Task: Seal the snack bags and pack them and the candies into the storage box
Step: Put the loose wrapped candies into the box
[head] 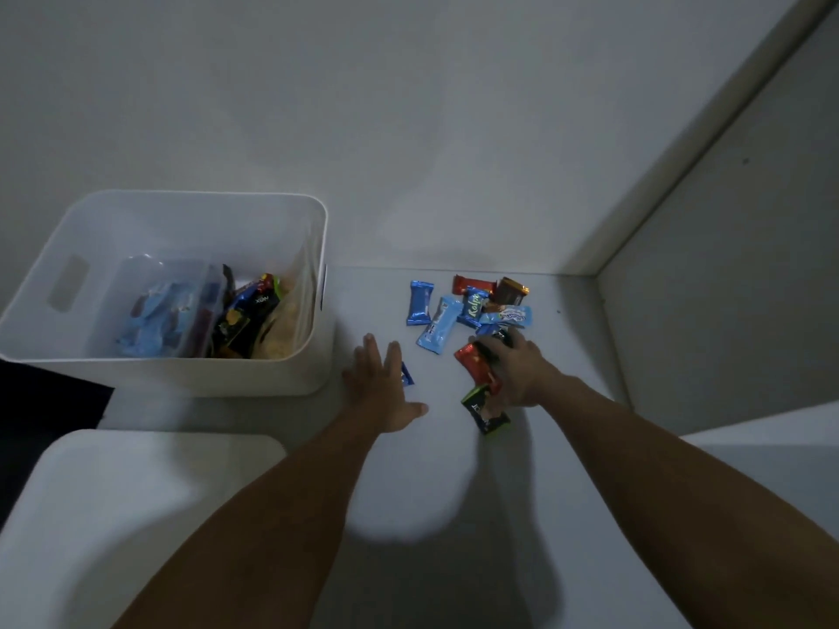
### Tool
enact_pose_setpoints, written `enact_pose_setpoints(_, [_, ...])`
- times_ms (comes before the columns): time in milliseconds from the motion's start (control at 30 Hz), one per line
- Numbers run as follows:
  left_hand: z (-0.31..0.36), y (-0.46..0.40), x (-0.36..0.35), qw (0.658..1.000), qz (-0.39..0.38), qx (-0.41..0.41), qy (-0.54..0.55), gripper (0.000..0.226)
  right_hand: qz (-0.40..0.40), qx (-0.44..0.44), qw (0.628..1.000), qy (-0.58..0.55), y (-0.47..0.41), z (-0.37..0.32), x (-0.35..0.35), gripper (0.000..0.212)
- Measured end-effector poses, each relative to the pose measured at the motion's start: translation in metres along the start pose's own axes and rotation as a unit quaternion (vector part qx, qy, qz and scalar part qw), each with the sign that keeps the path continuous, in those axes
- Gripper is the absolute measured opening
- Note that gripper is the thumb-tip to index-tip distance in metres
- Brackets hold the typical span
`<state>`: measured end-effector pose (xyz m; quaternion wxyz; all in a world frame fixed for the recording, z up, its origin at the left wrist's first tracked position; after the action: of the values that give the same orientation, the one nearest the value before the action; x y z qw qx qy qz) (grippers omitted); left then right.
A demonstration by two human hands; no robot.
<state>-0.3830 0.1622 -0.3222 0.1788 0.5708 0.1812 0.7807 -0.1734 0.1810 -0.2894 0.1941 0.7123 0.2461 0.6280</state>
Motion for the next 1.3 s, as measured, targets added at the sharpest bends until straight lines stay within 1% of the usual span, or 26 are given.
enact_pose_setpoints(100, [0.008,-0.007,-0.009,1.0,0.022,-0.014,0.008,0.106,0.02,0.008,1.0,0.017,-0.006,0.0,-0.01,0.121])
enact_pose_setpoints(167, [0.015,-0.013,-0.012,0.999,0.04,-0.03,0.014,0.102,0.036,0.009,0.999,0.023,-0.011,0.003,-0.012,0.113])
enact_pose_setpoints(267, [0.024,-0.023,-0.019,0.997,0.045,-0.052,0.039,0.098,0.066,0.018,0.997,0.024,-0.019,0.003,-0.008,0.1])
enact_pose_setpoints(333, [0.03,-0.031,-0.02,0.995,0.058,-0.065,0.044,0.098,0.08,0.024,0.996,0.025,-0.023,0.003,-0.006,0.096])
enact_pose_setpoints(500, [0.046,-0.053,-0.011,0.992,0.083,-0.096,0.012,0.093,0.101,0.025,0.995,-0.002,-0.031,0.009,-0.004,0.09])
enact_pose_setpoints(667, [0.053,-0.073,0.0,0.988,0.1,-0.118,-0.004,0.085,0.112,0.032,0.993,-0.02,-0.038,0.01,-0.003,0.076])
enact_pose_setpoints(767, [0.054,-0.08,-0.002,0.985,0.116,-0.128,-0.003,0.073,0.114,0.029,0.992,-0.04,-0.04,0.013,-0.004,0.074])
enact_pose_setpoints(867, [0.06,-0.08,0.002,0.976,0.17,-0.136,-0.003,0.062,0.119,0.017,0.99,-0.069,-0.041,0.018,0.0,0.066])
enact_pose_setpoints(933, [0.06,-0.077,0.005,0.97,0.2,-0.135,0.011,0.059,0.123,0.006,0.988,-0.092,-0.041,0.02,0.0,0.061])
enact_pose_setpoints(1033, [0.056,-0.071,0.003,0.965,0.203,-0.145,0.076,0.057,0.129,0.004,0.985,-0.113,-0.039,0.02,0.0,0.06])
enact_pose_setpoints(1167, [0.052,-0.06,0.006,0.947,0.213,-0.175,0.164,0.05,0.125,0.008,0.983,-0.135,-0.033,0.016,0.008,0.059])
enact_pose_setpoints(1300, [0.052,-0.042,0.024,0.937,0.231,-0.193,0.175,0.042,0.113,0.0,0.985,-0.129,-0.024,0.014,0.021,0.064])
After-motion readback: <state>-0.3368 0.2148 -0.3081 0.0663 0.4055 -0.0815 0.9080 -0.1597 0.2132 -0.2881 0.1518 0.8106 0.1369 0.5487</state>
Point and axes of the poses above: each hand's wrist, its own y-axis away from the middle knuckle, its own x-axis out of the back of the hand, z = x × y, the point moved 6 cm from there along -y, towards the middle knuckle, and after that the axes turned 2 degrees about y, right-handed, at the moved point
